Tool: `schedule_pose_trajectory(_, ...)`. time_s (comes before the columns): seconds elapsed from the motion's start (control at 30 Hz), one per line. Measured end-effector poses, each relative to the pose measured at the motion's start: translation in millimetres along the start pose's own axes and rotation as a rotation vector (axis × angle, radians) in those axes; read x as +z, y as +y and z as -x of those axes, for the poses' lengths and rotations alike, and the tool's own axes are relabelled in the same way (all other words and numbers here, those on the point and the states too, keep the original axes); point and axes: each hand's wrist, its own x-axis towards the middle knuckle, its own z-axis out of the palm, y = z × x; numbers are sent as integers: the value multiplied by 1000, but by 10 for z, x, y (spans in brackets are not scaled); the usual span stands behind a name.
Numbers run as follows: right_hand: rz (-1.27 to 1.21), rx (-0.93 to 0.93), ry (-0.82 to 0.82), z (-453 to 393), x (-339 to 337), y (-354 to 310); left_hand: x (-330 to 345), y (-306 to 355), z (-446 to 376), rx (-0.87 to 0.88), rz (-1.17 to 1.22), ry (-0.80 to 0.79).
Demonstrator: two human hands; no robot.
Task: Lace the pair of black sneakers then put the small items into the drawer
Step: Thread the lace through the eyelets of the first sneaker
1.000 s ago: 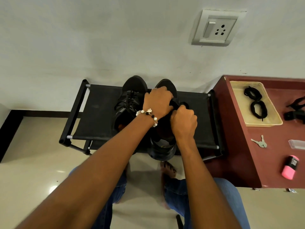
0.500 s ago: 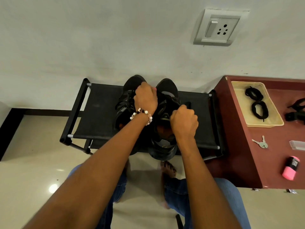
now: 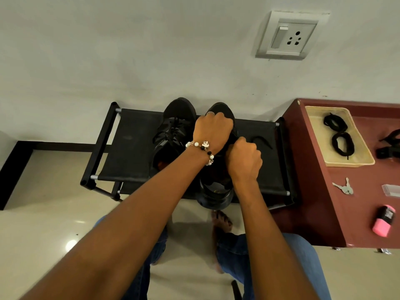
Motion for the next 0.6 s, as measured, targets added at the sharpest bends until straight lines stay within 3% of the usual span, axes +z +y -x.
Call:
schedule_pose_trajectory(0.1, -1, 12, 15, -4, 14, -7, 105, -74, 28, -69, 176, 91)
schedule_pose_trajectory(0.17, 12, 23, 10, -12, 23, -16, 146, -185, 55, -196, 445, 199)
schedule_pose_trajectory(0.3, 44, 25, 9, -26, 36, -30, -20, -430, 80, -670, 1537, 566)
schedule_pose_trajectory(0.37, 54, 21, 6, -25, 37, -32, -142, -422, 64, -728, 1983, 547)
schedule_pose_trajectory(0.4, 52, 24, 5, -25, 35, -30, -183, -390, 58, -732, 2059, 495)
schedule_pose_trajectory(0.47, 48, 28, 5, -24, 33, -31, -204, -355, 48, -684, 1909, 369)
schedule_pose_trajectory(0.6, 33, 22, -4, -23, 15, -30, -52, -367, 39, -227, 880, -41)
